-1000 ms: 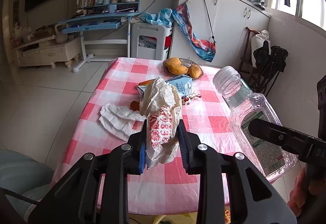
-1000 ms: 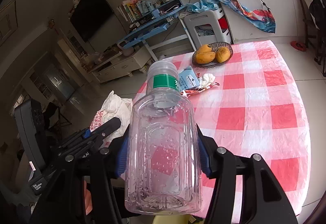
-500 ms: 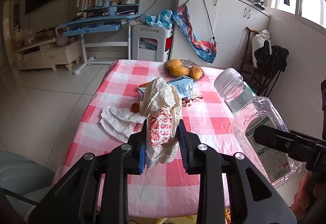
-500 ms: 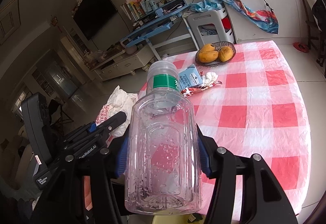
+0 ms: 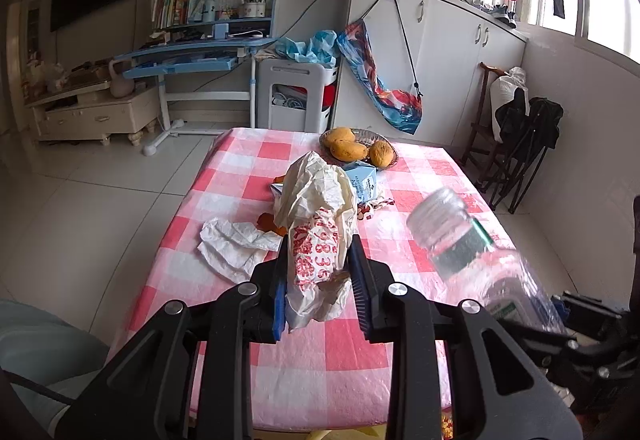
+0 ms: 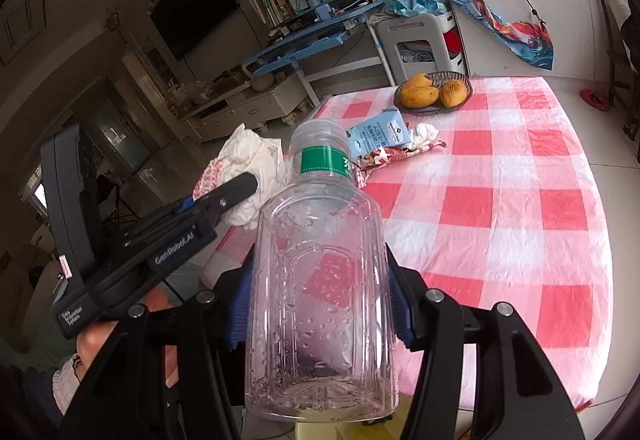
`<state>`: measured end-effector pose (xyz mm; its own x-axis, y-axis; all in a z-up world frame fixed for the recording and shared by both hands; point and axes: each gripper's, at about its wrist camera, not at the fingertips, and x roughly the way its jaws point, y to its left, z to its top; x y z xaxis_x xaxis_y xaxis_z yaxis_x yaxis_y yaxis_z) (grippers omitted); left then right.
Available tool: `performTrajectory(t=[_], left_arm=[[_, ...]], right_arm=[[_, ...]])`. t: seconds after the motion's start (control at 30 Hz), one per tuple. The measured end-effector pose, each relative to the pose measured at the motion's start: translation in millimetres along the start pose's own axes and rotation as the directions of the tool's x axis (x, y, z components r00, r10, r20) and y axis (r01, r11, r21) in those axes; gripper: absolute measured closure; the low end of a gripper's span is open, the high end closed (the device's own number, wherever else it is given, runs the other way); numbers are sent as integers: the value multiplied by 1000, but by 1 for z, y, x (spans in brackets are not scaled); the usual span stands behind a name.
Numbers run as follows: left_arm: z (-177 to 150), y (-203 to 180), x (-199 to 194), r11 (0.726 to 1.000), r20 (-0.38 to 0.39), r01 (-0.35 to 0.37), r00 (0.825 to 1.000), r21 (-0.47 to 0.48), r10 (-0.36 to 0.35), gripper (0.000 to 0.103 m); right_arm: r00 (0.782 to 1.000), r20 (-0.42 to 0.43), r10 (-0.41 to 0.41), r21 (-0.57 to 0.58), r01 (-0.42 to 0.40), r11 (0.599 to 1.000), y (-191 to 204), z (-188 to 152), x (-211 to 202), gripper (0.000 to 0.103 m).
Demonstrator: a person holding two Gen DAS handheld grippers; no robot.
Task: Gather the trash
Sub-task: 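Lower the clear bottle into the yellow bin and open the right gripper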
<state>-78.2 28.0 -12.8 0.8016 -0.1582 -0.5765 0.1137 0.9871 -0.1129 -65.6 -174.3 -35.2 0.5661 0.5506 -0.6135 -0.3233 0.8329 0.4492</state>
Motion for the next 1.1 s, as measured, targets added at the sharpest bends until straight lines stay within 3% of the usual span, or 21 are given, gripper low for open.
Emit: performTrajectory(t=[0.2, 0.5, 0.7, 0.83, 0.9, 1.0, 1.1], left_arm=[[-1, 2, -9, 1000, 19, 12, 1000, -5, -12, 77], [-4, 3, -28, 999, 39, 47, 998, 4, -47, 77], [-3, 5, -42, 998, 56, 64, 996, 9, -64, 77], [-5, 11, -45, 997, 45, 74, 996, -7, -74, 77], [-8, 12, -46, 997, 36, 76, 996, -12, -76, 77], [-13, 10, -48, 997, 24, 77, 997, -9, -77, 77], [-22, 6, -51, 997, 8, 81, 997, 4, -81, 77]], right_arm=[[997, -72, -27, 30, 30, 999, 12, -55, -3, 48], [969, -226, -101, -59, 90, 994, 32, -112, 17, 48], [927, -330, -179, -130, 143, 981, 35, -138, 37, 48], [879, -416, -232, -131, 195, 972, 24, -150, 50, 47], [884, -405, -234, -104, 210, 972, 19, -147, 45, 47], [910, -339, -239, -48, 237, 970, 12, -136, 28, 39], [931, -268, -247, 25, 263, 964, 0, -124, 14, 38]])
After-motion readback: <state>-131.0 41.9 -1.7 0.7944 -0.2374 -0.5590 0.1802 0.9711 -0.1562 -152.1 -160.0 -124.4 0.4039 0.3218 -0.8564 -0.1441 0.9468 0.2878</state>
